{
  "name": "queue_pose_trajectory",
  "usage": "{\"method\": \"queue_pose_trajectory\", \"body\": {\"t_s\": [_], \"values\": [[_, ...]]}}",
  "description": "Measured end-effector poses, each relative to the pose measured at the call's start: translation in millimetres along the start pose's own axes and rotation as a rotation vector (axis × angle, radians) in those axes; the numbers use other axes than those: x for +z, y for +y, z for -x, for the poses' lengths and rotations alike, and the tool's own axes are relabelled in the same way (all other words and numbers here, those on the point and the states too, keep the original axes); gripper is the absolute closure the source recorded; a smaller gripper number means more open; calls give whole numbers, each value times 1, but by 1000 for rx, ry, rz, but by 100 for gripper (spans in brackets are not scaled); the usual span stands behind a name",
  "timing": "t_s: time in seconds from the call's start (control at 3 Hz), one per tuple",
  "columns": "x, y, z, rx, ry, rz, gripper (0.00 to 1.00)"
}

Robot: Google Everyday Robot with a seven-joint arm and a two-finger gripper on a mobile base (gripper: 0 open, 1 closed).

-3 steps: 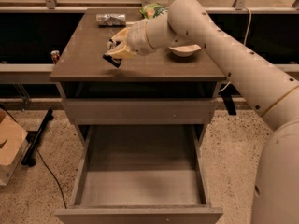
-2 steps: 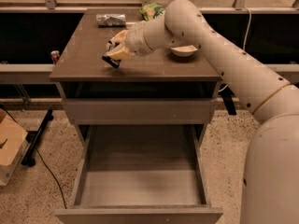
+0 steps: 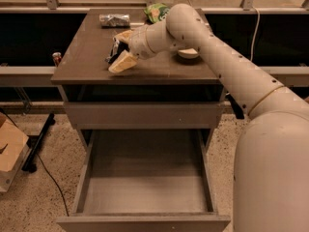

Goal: Pick rxbar blueberry from middle drawer and place on counter

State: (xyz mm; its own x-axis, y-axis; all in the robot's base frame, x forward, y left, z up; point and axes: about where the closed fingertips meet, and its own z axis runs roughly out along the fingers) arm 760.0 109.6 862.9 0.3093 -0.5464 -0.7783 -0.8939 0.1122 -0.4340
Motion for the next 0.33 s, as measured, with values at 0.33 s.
{"method": "queue_pose_trajectory", "body": {"t_s": [0.33], "values": [[1, 1, 0, 0, -1, 2, 0]]}}
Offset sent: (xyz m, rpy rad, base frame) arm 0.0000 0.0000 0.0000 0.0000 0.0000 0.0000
